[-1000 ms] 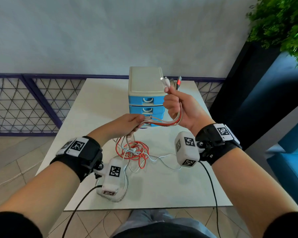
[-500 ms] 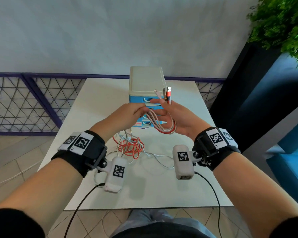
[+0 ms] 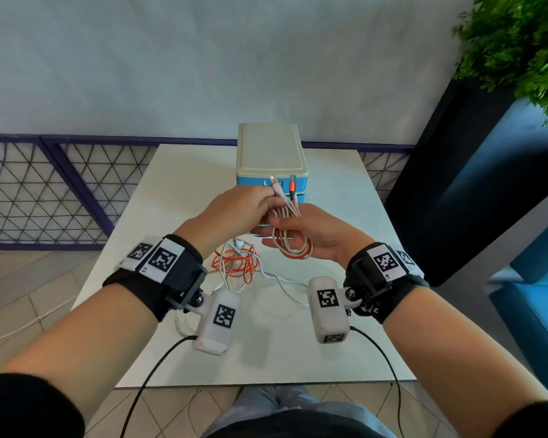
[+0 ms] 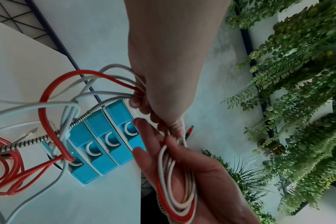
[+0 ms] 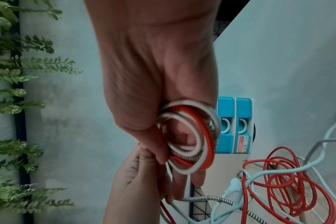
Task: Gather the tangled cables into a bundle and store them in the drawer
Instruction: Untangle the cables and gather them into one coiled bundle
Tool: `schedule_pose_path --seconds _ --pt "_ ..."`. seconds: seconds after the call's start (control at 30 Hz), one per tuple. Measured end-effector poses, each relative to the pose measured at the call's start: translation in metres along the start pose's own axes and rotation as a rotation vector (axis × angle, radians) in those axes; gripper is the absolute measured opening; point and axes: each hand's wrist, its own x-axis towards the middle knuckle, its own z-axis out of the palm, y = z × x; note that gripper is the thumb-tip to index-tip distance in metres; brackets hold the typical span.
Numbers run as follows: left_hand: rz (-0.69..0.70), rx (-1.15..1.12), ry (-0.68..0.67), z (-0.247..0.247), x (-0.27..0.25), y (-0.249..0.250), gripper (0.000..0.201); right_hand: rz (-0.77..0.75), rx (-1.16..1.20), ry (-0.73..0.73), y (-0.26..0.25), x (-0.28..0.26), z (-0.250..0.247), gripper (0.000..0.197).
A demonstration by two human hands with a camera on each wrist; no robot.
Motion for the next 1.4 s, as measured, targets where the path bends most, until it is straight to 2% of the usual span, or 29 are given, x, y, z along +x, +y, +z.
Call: schedule_pose_path --seconds 0.17,0.33,0.43,0.6,0.73,0.87,0.97,1.1,1.2,1.3,1.4 --pt "-0.004 -0.042 -0.036 0.000 0.002 -0.001 0.024 0.069 0.038 -0.008 0.000 -0.001 0.004 0.027" --pt "-0.133 -0.197 -0.015 0.001 0.003 0.001 0.034 0.085 0.011 0.083 0.003 0.004 0.003 0.014" --pt "-0.169 -0.297 -0.048 -0.003 0.003 0.000 0.036 0.081 -0.056 0.077 0.007 0.006 0.001 0.020" --pt "-0.311 -0.629 -0.208 -0.011 0.004 -0.006 0.047 0.037 -0.269 0.140 0.005 0.008 0.000 0.022" --pt "-0.348 -0.673 -0.381 -0.019 0.002 0.000 0.062 0.010 -0.310 0.157 0.002 0.010 0.003 0.025" --pt "-0.342 -0.815 -0.500 -0.024 -0.001 -0.001 0.049 0.005 -0.284 0.155 0.000 0.009 0.001 0.024" --pt "-0.323 -0.968 -0.532 -0.020 -0.004 -0.011 0.040 0.022 -0.213 0.100 -0.004 0.007 -0.002 0.022" --pt "-0.350 -1.103 -0.542 -0.016 -0.007 -0.017 0.039 0.044 -0.146 0.051 -0.008 0.006 -0.005 0.025" --pt "-0.376 -1.213 -0.617 -0.016 -0.014 -0.019 0.039 -0.005 -0.206 0.071 -0.010 0.006 -0.008 0.026" --pt "-0.338 -1.233 -0.741 -0.014 -0.021 -0.028 0.038 -0.036 -0.196 0.107 -0.014 0.004 -0.013 0.026" --pt "-0.301 -1.246 -0.763 -0.015 -0.025 -0.030 0.034 -0.030 -0.210 0.109 -0.016 0.003 -0.018 0.026"
